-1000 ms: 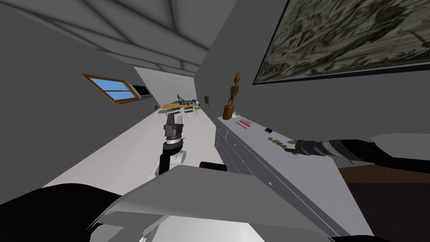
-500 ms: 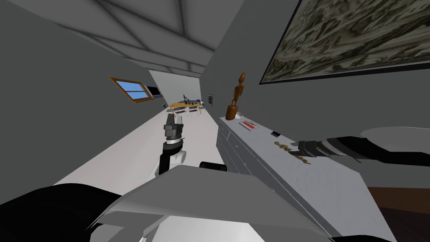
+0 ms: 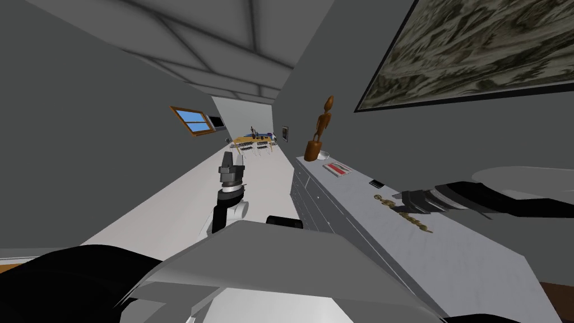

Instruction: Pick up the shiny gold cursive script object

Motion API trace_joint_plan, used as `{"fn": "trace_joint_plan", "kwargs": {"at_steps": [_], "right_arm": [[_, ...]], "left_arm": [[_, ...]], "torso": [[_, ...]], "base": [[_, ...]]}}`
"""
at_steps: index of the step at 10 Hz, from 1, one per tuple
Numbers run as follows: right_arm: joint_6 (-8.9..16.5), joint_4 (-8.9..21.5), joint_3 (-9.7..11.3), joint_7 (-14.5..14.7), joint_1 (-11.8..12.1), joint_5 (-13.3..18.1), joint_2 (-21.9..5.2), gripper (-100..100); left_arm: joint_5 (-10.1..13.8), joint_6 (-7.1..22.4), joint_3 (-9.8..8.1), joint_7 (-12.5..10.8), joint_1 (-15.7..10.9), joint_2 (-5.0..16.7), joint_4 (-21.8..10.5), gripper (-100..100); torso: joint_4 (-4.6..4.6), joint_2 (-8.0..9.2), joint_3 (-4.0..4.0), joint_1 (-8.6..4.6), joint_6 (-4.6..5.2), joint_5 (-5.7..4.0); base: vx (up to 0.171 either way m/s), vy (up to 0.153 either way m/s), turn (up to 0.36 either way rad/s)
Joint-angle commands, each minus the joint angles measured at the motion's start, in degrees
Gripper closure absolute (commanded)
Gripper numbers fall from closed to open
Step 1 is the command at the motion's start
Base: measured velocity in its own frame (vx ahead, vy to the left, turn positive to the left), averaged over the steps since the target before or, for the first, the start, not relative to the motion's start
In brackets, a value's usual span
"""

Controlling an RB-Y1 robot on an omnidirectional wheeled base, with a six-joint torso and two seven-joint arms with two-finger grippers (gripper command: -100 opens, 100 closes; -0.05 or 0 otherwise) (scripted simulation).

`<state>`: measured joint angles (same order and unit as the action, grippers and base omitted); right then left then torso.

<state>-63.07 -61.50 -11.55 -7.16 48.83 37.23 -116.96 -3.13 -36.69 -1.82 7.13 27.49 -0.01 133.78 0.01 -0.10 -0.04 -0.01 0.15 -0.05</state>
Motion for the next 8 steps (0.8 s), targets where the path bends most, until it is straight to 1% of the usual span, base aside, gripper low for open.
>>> {"fn": "trace_joint_plan", "kwargs": {"at_steps": [1,2,4,6,7,8], "right_arm": [[0.0,0.0,0.0,0.0,0.0,0.0,0.0,0],[1.4,-0.4,0.8,0.9,0.4,0.3,1.7,-100],[2.8,-0.8,1.6,1.7,0.8,0.5,3.5,-100],[2.6,-0.9,1.7,1.3,0.4,0.9,3.5,-100],[2.7,-0.8,1.7,1.5,0.6,0.7,3.5,100],[2.7,-0.8,1.7,1.5,0.5,0.7,3.5,100]], "left_arm": [[0.0,0.0,0.0,0.0,0.0,0.0,0.0,0],[0.0,0.0,0.0,0.0,0.0,0.0,0.0,0],[0.0,0.0,0.0,0.0,0.0,0.0,0.0,0],[0.0,0.0,0.0,0.0,0.0,0.0,0.0,0],[0.0,0.0,0.0,0.0,0.0,0.0,0.0,0],[0.0,0.0,0.0,0.0,0.0,0.0,0.0,0]], "torso": [[0.0,0.0,0.0,0.0,0.0,0.0],[0.0,0.0,0.0,0.04,0.0,0.01],[-0.02,-0.09,-0.05,0.1,-0.01,0.02],[-0.03,-0.1,-0.06,0.1,0.0,0.03],[-0.02,-0.06,-0.04,0.08,-0.01,0.03],[-0.01,-0.02,-0.01,0.07,0.0,0.03]], "base": [[0.0,0.0,0.0],[0.014,0.011,0.094],[0.033,0.019,0.092],[0.017,0.009,0.009],[0.0,0.0,0.0],[0.0,0.0,0.0]]}}
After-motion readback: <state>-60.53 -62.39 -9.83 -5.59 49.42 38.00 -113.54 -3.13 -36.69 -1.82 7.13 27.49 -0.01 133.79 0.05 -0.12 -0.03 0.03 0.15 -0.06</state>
